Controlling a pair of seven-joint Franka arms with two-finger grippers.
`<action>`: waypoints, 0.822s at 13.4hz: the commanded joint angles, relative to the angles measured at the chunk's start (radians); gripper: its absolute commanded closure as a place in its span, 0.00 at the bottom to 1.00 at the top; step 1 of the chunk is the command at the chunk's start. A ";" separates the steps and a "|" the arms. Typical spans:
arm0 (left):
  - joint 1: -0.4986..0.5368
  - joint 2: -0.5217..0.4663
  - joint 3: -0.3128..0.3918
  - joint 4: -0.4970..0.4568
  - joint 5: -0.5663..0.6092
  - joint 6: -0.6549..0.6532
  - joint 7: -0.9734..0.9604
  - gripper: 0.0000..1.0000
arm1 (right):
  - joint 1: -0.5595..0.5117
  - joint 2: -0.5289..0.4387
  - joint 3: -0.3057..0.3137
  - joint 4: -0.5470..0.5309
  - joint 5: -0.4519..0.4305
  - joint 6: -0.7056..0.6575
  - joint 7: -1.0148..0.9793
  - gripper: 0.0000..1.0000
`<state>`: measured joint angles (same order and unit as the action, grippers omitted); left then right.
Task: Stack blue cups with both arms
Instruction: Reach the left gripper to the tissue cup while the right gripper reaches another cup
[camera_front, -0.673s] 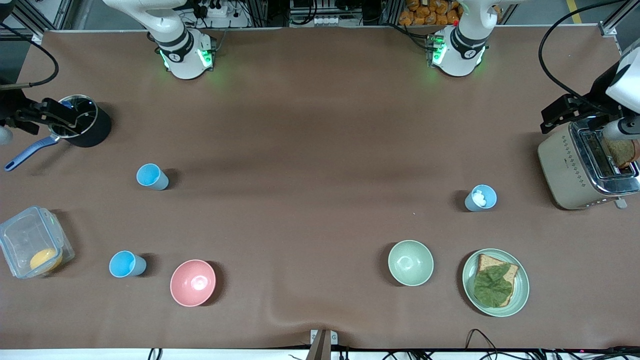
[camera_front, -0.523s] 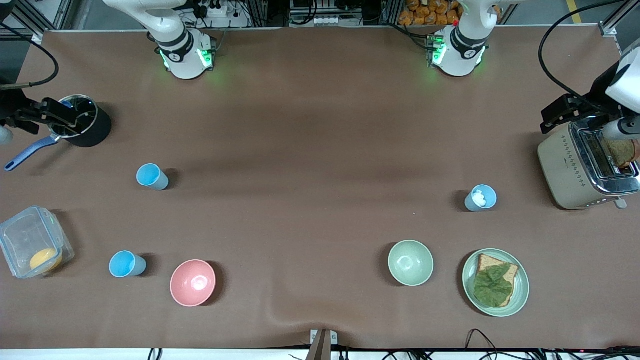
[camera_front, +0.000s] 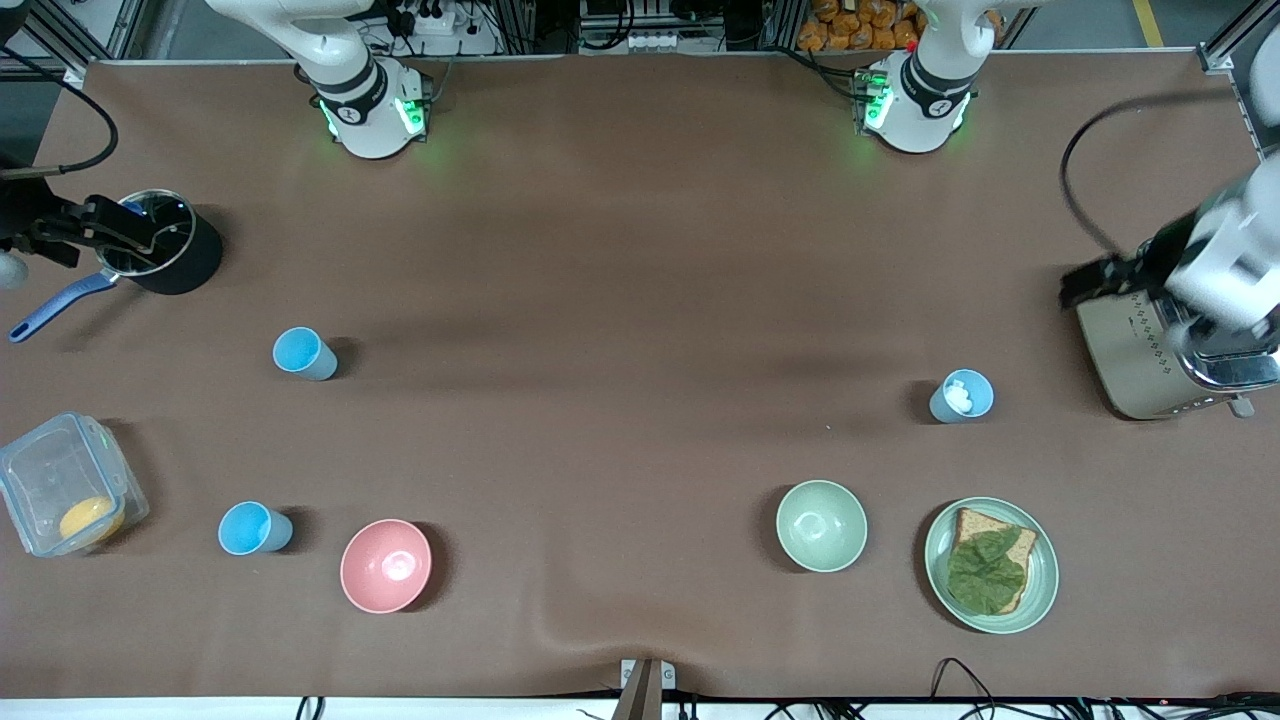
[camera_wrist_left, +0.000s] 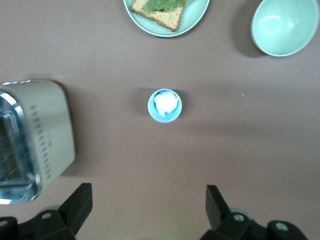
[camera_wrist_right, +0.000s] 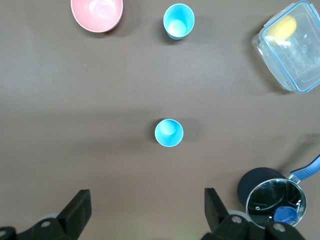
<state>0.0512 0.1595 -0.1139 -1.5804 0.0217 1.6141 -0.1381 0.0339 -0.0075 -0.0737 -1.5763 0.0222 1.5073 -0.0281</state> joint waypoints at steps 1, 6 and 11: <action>0.016 0.032 -0.001 -0.142 -0.002 0.187 0.022 0.00 | -0.014 0.046 0.008 0.015 -0.008 0.004 -0.009 0.00; 0.053 0.126 -0.003 -0.352 0.032 0.559 0.032 0.00 | -0.023 0.266 0.006 0.065 -0.010 0.010 -0.038 0.00; 0.061 0.238 -0.003 -0.355 0.050 0.610 0.032 0.16 | -0.207 0.504 0.006 -0.011 0.004 0.108 -0.130 0.00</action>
<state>0.0998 0.3783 -0.1115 -1.9358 0.0560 2.2023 -0.1233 -0.1171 0.4546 -0.0799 -1.5765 0.0170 1.5864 -0.1203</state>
